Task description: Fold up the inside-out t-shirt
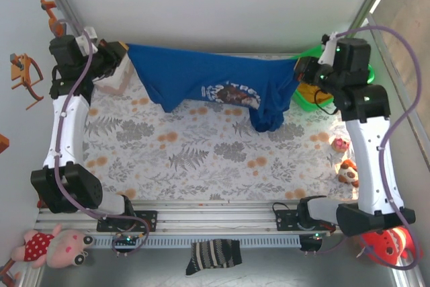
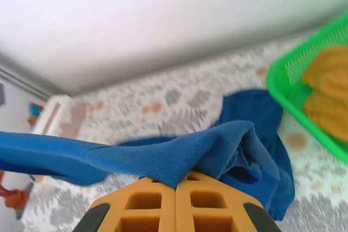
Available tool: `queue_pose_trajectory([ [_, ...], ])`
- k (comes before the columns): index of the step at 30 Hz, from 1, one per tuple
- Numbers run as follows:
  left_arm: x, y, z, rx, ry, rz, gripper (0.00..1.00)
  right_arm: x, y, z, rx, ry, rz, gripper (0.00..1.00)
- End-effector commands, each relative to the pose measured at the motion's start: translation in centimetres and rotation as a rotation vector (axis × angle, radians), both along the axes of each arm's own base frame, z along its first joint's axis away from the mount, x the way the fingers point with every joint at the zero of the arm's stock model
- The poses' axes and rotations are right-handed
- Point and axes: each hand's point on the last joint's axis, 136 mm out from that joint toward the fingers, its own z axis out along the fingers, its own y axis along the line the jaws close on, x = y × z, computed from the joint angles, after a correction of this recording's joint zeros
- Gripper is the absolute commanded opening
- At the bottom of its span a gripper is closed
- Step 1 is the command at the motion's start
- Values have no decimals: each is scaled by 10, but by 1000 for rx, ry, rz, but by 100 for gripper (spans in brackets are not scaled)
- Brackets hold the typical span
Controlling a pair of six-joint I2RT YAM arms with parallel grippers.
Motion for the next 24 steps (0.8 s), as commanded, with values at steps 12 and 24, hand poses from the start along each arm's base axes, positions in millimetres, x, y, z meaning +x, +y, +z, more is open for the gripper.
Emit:
queue_pose_trajectory([
  [12, -8, 11, 34, -31, -89, 32, 0, -9, 0, -30, 24, 49, 8, 0],
  [24, -70, -7, 65, -107, -145, -16, 0, -42, 6, 18, 116, -66, 50, 0],
])
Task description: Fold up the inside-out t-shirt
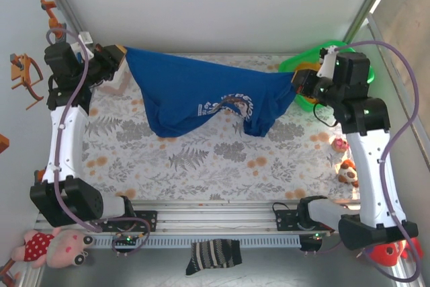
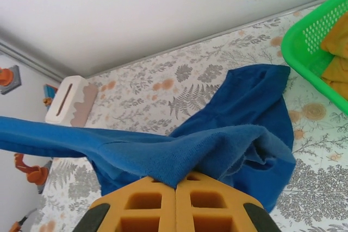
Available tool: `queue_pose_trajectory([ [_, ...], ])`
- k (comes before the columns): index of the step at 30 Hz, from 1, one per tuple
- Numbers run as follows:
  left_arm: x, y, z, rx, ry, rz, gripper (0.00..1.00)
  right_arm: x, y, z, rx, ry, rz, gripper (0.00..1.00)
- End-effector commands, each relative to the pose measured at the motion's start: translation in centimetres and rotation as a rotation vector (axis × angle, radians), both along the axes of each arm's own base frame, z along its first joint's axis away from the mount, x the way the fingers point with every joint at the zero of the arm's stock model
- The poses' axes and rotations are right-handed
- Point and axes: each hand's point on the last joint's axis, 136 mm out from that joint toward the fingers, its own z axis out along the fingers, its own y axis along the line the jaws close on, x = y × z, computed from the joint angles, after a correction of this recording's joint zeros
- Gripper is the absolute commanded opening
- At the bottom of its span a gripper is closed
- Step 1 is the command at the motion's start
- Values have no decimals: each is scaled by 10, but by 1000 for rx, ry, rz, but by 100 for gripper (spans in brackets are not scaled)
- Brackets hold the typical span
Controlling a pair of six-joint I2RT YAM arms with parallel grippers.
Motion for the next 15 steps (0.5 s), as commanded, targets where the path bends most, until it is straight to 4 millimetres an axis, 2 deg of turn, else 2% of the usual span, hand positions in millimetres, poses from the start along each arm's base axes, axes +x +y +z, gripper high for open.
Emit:
queue_pose_trajectory([
  [1, -47, -6, 77, -25, -195, -1, 0, -20, -3, 67, 69, -176, -5, 0],
  [2, -57, -5, 96, -23, -238, 12, 0, -25, -4, 85, 78, -216, -6, 0],
  [5, -76, -3, 136, 0, -305, 41, 1, -39, -8, 134, 97, -334, -17, 0],
  [6, -77, -3, 143, 1, -310, 48, 1, -42, -9, 145, 98, -358, -21, 0],
  [8, -67, 1, 141, -19, -287, 64, 1, -42, -10, 161, 94, -388, -26, 0],
  [9, -59, 3, 135, -24, -265, 71, 2, -38, -10, 162, 87, -386, -28, 0],
  [12, -25, 9, 94, -37, -137, 89, 2, -15, -9, 147, 62, -336, -33, 0],
  [15, 10, 16, 42, -34, -18, 104, 4, 18, -5, 113, 26, -246, -33, 0],
])
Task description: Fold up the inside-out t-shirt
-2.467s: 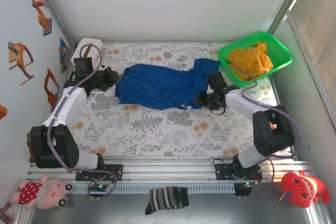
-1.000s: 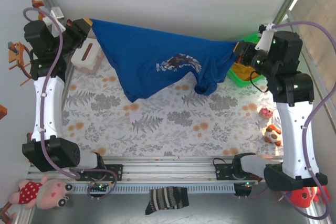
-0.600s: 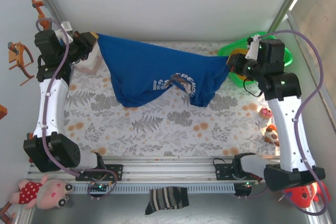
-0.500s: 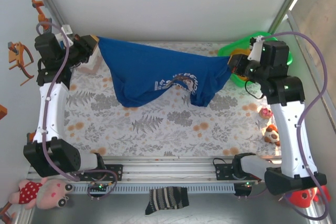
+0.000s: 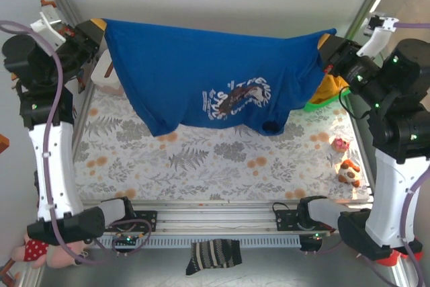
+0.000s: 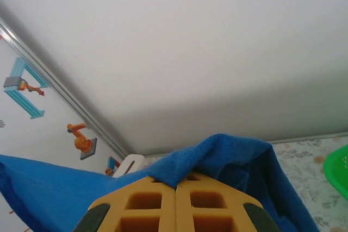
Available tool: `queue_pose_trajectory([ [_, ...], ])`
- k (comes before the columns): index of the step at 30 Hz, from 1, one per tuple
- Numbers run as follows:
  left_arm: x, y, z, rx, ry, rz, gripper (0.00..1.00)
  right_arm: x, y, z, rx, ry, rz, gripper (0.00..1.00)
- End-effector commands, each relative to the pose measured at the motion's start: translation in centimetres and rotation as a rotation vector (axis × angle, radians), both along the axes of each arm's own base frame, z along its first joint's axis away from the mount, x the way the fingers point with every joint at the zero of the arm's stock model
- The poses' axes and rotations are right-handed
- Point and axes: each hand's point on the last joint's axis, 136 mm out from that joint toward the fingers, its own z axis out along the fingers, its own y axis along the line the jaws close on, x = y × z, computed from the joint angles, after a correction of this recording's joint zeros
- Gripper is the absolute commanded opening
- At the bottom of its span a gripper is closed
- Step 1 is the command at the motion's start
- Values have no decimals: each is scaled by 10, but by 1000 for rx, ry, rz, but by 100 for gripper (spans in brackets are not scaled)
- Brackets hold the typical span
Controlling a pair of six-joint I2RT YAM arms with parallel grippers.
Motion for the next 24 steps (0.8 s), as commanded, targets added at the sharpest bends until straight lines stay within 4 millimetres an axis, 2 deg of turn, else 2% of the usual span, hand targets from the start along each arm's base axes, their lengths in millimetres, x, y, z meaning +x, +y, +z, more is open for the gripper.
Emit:
queue_pose_trajectory([
  [1, 61, 19, -98, -22, 271, 64, 5, 63, 1, -59, -58, 167, -32, 0],
  [5, 102, 28, -172, 25, 415, 83, 7, 118, 6, -115, -100, 285, -38, 0],
  [11, 163, 35, -265, 81, 570, 65, 11, 206, 5, -202, -140, 451, -73, 0],
  [13, 179, 36, -284, 95, 592, 62, 10, 228, 6, -223, -145, 486, -81, 0],
  [16, 194, 37, -299, 122, 616, 65, 10, 255, 12, -247, -149, 510, -65, 0],
  [17, 195, 35, -302, 124, 627, 58, 12, 258, 14, -254, -148, 527, -58, 0],
  [18, 195, 32, -301, 125, 629, 50, 15, 260, 16, -259, -147, 545, -46, 9],
  [19, 192, 28, -300, 130, 631, 37, 19, 259, 19, -263, -152, 565, -29, 35],
  [21, 178, 19, -297, 161, 637, 17, 34, 249, 25, -263, -165, 564, 0, 57],
  [23, 153, 5, -296, 210, 653, -11, 45, 230, 26, -257, -158, 547, 4, 59],
  [24, 140, -1, -298, 233, 667, -23, 47, 221, 25, -254, -142, 542, 3, 59],
])
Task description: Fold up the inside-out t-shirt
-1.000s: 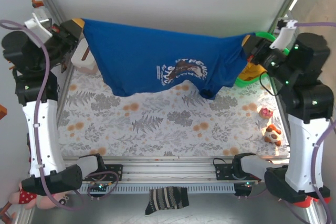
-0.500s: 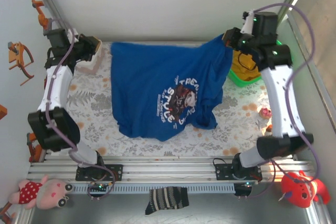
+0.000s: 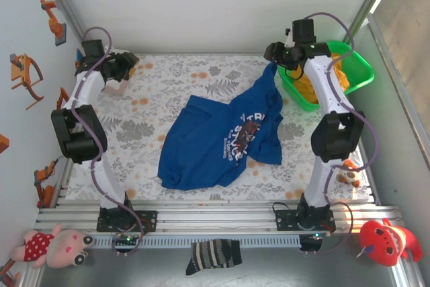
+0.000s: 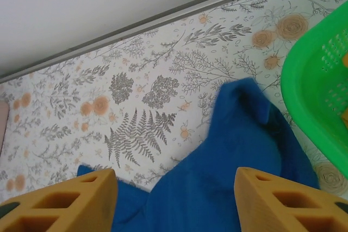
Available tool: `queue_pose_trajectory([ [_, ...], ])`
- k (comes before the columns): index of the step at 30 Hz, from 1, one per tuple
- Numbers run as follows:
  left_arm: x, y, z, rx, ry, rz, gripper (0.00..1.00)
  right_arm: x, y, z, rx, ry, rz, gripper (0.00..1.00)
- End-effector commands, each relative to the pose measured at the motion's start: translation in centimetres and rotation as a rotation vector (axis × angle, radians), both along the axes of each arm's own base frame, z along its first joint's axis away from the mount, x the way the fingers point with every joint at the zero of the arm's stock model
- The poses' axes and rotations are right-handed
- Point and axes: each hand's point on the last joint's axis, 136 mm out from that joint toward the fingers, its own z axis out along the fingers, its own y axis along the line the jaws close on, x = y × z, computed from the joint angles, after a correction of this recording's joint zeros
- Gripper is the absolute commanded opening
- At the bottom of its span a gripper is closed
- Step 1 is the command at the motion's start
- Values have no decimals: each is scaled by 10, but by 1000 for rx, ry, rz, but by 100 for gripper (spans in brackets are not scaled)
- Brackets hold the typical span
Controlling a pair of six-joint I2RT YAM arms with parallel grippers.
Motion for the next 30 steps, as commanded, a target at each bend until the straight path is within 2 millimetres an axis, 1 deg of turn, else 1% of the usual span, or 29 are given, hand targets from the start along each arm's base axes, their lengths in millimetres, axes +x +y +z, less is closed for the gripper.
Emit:
queue_pose_trajectory([
  [1, -52, -30, 19, 80, 5, -104, 47, -37, 6, 50, 47, -115, 30, 59],
  [2, -68, -38, 15, 107, 26, -123, 48, -49, 6, 49, 63, -107, 27, 59],
  [4, -111, -54, -1, 188, 99, -176, 48, -76, 7, 41, 96, -84, 23, 57],
  [5, -131, -64, -8, 229, 124, -203, 48, -88, 8, 34, 107, -69, 21, 57],
  [6, -154, -72, -21, 269, 163, -224, 49, -103, 10, 27, 116, -52, 22, 57],
  [8, -196, -85, -37, 336, 191, -249, 49, -131, 11, 6, 105, -10, 18, 56],
  [9, -217, -91, -46, 365, 208, -259, 49, -145, 12, -10, 91, 21, 14, 56],
  [11, -253, -98, -61, 411, 237, -269, 49, -171, 13, -38, 67, 91, 12, 57],
  [12, -269, -98, -68, 436, 250, -271, 49, -183, 12, -51, 48, 127, 6, 57],
  [13, -283, -97, -75, 463, 261, -271, 49, -195, 11, -69, 29, 170, -2, 58],
  [15, -306, -95, -83, 518, 276, -282, 48, -213, 7, -96, 3, 226, -25, 60],
  [16, -316, -94, -87, 544, 284, -289, 48, -221, 6, -107, -4, 252, -33, 61],
  [19, -337, -99, -98, 570, 294, -315, 45, -242, -2, -138, -42, 322, -75, 63],
  [22, -351, -102, -110, 607, 317, -333, 42, -259, -6, -162, -60, 377, -104, 64],
  [25, -360, -103, -121, 648, 340, -343, 42, -271, -14, -180, -93, 415, -133, 65],
  [30, -369, -105, -135, 687, 366, -357, 40, -278, -15, -197, -94, 446, -139, 65],
])
